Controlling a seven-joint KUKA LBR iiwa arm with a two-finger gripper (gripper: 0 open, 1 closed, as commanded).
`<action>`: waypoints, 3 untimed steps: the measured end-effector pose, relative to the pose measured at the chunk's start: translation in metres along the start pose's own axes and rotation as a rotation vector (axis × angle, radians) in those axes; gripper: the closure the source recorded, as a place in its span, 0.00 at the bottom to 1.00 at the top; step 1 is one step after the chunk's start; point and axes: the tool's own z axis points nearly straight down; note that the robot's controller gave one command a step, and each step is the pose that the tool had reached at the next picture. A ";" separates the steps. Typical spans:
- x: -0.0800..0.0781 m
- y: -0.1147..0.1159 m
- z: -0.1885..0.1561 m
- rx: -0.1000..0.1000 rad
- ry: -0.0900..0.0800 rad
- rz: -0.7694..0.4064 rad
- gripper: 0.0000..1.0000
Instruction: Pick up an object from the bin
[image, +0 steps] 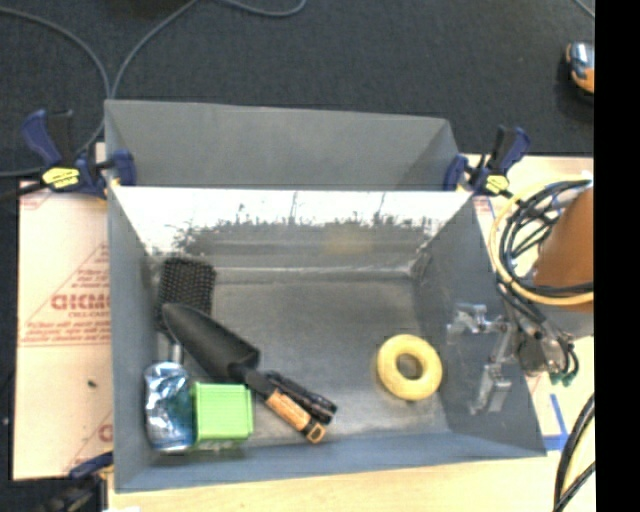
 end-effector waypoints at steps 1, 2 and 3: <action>-0.004 -0.013 0.097 0.002 -0.002 -0.314 0.00; -0.005 -0.013 0.129 0.004 -0.018 -0.380 0.00; -0.007 -0.014 0.130 -0.004 -0.016 -0.168 0.00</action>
Offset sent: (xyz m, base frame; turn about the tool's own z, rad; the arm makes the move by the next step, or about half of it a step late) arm 0.0006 -0.0143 -0.1314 -0.3790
